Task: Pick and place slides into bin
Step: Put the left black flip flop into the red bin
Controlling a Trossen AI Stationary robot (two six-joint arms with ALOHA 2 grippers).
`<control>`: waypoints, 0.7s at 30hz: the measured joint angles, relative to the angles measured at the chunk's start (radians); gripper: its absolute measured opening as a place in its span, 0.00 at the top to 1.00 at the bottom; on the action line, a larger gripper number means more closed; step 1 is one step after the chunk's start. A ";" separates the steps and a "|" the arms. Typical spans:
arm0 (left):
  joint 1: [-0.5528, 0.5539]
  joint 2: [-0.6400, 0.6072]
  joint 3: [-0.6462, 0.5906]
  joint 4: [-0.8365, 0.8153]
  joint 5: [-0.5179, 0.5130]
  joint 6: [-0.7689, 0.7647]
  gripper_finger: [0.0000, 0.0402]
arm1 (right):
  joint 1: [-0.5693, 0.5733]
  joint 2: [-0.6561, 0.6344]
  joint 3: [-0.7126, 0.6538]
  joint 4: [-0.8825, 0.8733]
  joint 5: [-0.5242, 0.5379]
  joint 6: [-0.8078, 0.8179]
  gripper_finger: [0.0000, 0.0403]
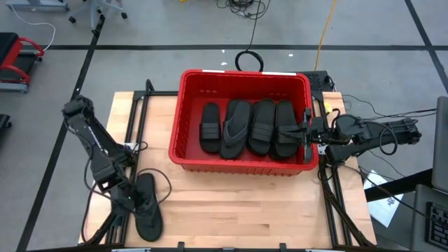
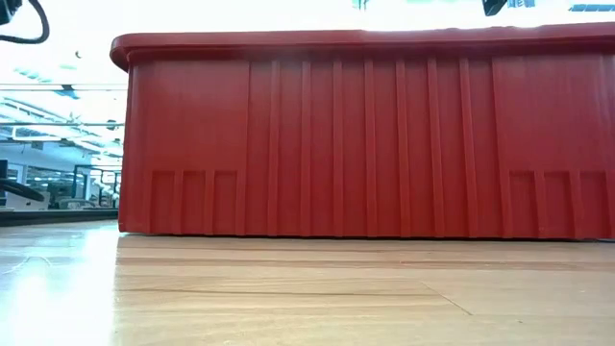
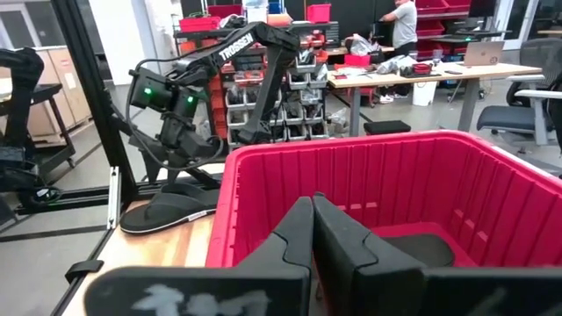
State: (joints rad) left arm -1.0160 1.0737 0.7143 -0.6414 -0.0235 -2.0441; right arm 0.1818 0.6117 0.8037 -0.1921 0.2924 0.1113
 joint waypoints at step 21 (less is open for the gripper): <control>0.048 0.000 -0.201 0.202 0.033 -0.040 0.51 | 0.000 0.000 0.000 0.000 -0.001 0.000 1.00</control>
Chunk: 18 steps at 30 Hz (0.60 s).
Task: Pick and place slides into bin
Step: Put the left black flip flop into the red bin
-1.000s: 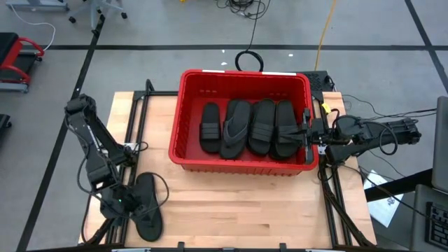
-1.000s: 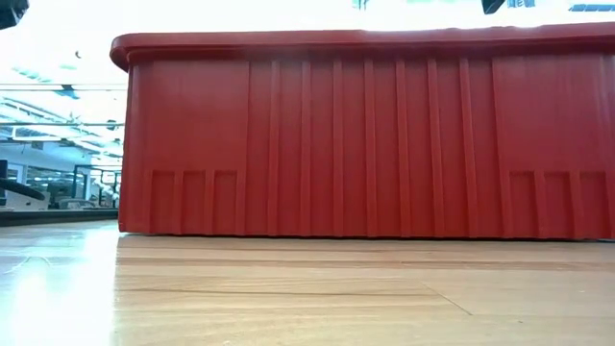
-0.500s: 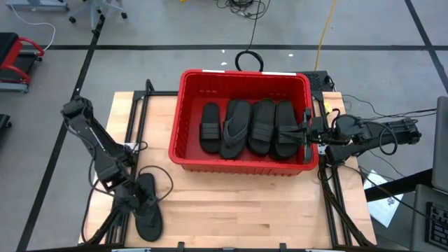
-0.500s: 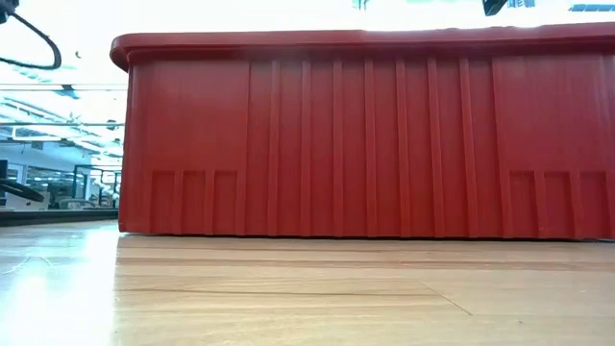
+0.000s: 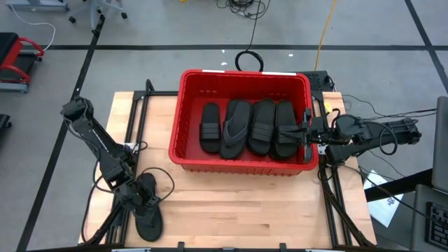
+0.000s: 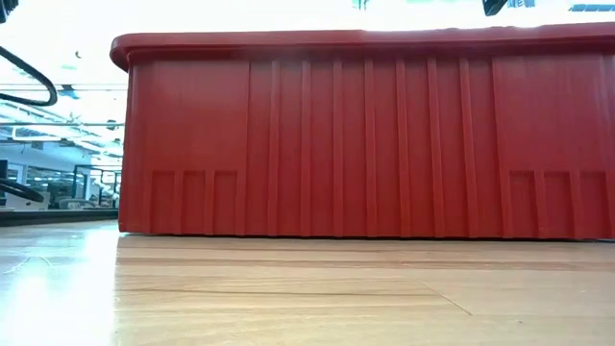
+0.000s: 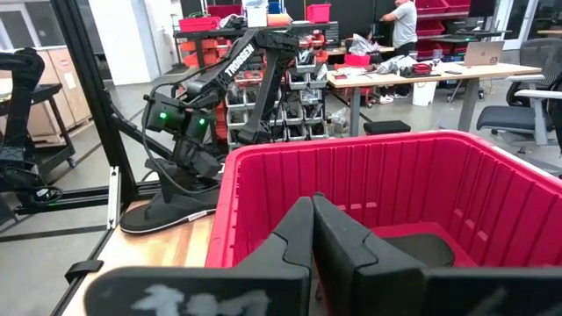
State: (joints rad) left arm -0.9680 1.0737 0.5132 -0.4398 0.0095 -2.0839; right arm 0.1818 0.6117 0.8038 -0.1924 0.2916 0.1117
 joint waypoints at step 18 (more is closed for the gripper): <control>0.036 0.000 0.009 0.450 -0.038 0.389 0.98 | 0.000 0.000 0.000 -0.001 0.000 -0.028 1.00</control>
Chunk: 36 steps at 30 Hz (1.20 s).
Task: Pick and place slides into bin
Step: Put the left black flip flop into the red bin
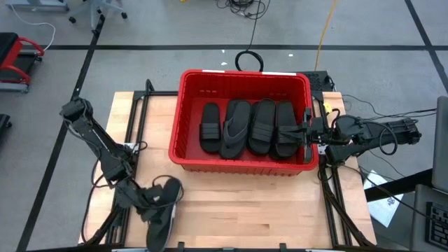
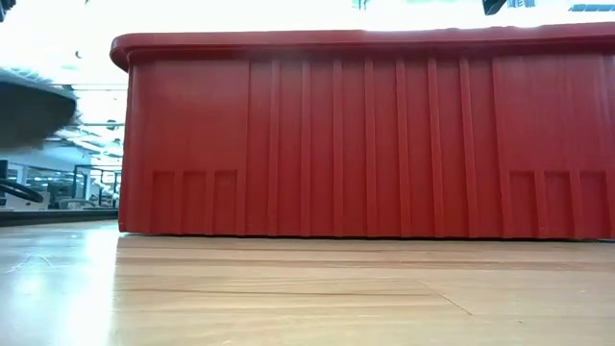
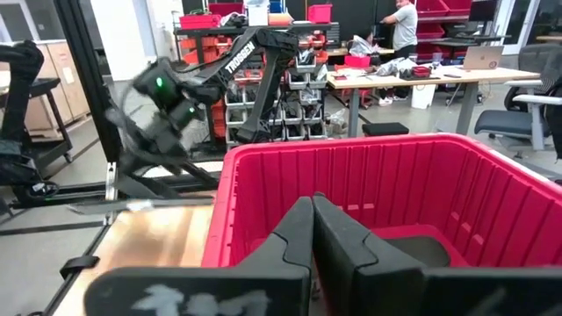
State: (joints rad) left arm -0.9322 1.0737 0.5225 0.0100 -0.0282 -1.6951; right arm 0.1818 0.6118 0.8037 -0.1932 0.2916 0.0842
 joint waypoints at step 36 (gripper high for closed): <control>1.274 0.209 1.076 -0.874 0.163 1.559 1.00 | 0.000 0.007 0.000 0.036 0.000 0.031 1.00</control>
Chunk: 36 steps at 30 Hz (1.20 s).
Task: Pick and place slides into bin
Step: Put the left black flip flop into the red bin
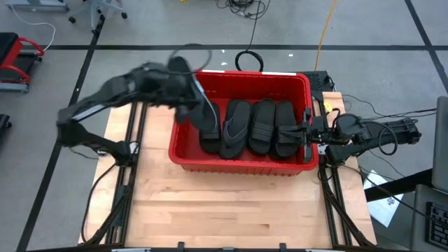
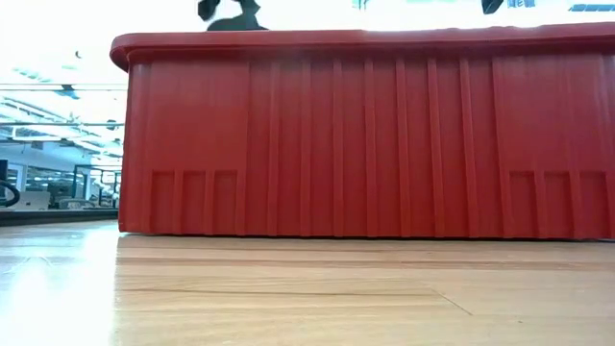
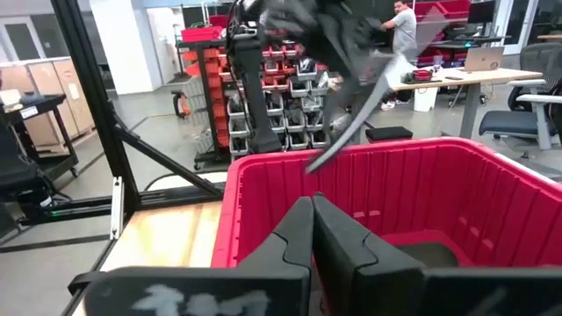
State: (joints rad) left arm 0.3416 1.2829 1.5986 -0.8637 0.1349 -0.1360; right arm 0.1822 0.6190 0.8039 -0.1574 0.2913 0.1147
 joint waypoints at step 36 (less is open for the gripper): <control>0.109 0.611 -0.002 -0.125 0.265 -0.024 1.00 | 0.002 0.002 0.000 -0.005 -0.008 0.135 1.00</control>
State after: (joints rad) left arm 0.4508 1.8935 1.5970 -0.9888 0.3995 -0.1596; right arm 0.1837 0.6212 0.8040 -0.1627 0.2832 0.2501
